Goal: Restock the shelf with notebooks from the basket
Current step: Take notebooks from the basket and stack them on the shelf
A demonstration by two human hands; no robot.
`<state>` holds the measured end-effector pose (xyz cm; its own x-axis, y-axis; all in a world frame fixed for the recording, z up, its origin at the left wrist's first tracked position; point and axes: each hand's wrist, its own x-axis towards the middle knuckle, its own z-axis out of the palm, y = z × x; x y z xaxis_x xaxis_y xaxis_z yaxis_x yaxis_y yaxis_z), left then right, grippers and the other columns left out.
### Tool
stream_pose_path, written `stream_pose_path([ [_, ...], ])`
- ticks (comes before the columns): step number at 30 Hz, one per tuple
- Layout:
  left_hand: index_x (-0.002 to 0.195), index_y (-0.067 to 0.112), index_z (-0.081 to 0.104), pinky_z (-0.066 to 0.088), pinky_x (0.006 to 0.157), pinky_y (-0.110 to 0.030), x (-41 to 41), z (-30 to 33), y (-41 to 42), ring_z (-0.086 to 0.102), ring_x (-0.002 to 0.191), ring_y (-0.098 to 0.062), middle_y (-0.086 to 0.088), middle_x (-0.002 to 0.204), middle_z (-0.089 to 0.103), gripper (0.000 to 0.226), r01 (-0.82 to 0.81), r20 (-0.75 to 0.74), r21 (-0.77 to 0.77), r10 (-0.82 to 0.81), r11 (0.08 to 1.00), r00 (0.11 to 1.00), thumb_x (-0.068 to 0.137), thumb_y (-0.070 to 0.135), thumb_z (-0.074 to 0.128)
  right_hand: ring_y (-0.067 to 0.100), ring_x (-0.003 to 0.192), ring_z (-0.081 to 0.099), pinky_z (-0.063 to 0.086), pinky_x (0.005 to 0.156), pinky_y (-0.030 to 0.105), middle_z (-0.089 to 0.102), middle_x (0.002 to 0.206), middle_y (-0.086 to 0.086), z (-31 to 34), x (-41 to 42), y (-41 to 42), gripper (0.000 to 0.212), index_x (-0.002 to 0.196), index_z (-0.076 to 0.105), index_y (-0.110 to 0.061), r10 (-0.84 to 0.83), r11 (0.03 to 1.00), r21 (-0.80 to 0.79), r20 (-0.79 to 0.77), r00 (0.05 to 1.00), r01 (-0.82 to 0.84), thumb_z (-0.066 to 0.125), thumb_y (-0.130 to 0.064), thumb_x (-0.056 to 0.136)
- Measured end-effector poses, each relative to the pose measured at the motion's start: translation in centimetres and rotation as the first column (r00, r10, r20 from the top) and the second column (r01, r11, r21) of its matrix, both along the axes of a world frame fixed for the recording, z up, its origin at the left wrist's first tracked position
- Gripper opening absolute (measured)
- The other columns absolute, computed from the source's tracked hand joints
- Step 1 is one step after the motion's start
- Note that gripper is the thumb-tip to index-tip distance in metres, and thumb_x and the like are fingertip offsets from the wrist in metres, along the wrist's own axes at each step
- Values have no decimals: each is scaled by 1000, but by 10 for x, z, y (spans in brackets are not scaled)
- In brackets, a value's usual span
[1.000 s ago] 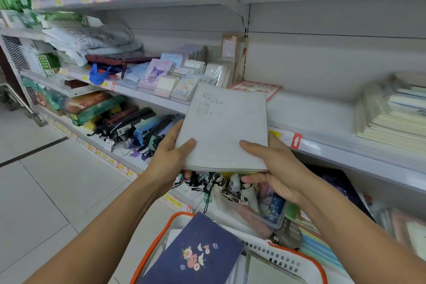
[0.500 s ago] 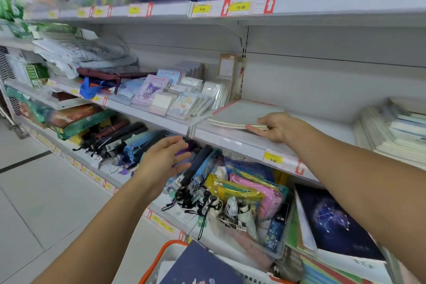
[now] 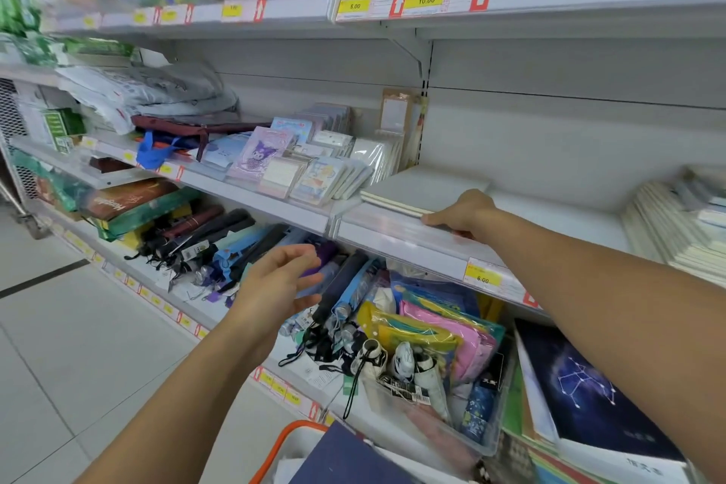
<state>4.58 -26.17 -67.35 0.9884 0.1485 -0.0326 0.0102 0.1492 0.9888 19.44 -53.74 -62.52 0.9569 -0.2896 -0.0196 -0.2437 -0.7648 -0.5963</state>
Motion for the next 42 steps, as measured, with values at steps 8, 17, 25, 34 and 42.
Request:
stream_pose_path([
  [8, 105, 18, 67, 57, 64, -25, -1, -5, -12, 69, 95, -18, -3, 106, 70, 12, 49, -14, 85, -48, 995, 999, 95, 23, 63, 7, 42, 49, 26, 31, 17, 54, 47, -2, -4, 0, -4, 53, 64, 48, -13, -70, 997, -33, 123, 990, 74, 86, -50, 69],
  [17, 101, 7, 64, 54, 69, -33, -12, -34, -6, 63, 82, -23, -11, 98, 69, 35, 399, -300, 702, -264, 589, 917, 94, 41, 60, 12, 66, 52, 34, 62, 27, 57, 69, -10, -41, -114, 42, 31, 86, 59, -23, 11, 999, 15, 819, 573, -41, 55, -53, 89],
  [25, 121, 21, 59, 56, 83, -33, -36, -74, 22, 66, 99, -16, 1, 109, 65, 38, 765, -758, 639, -238, -83, 607, 95, 48, 53, 27, 67, 70, 59, 60, 39, 69, 73, 8, -287, -221, 57, 63, 73, 59, -10, 140, 987, -5, -460, 877, -160, 73, -71, 71],
  [34, 125, 21, 57, 54, 87, -36, -40, -77, 32, 64, 105, -20, 0, 113, 65, 36, 766, -743, 643, -254, -15, 619, 97, 43, 52, 34, 82, 68, 55, 73, 45, 66, 80, 19, -339, -228, 54, 37, 66, 47, -17, -138, 892, 392, -236, 962, 224, 80, -19, 82],
  [42, 155, 18, 20, 37, 109, -41, -37, -79, 18, 49, 128, -29, -2, 157, 32, 103, 678, -683, 729, -161, -98, 712, 77, 73, 56, 19, 69, 60, 52, 59, 31, 61, 78, 1, -253, -208, 23, 22, 85, 48, -20, -102, 394, 914, -65, 993, 100, 55, -6, 100],
])
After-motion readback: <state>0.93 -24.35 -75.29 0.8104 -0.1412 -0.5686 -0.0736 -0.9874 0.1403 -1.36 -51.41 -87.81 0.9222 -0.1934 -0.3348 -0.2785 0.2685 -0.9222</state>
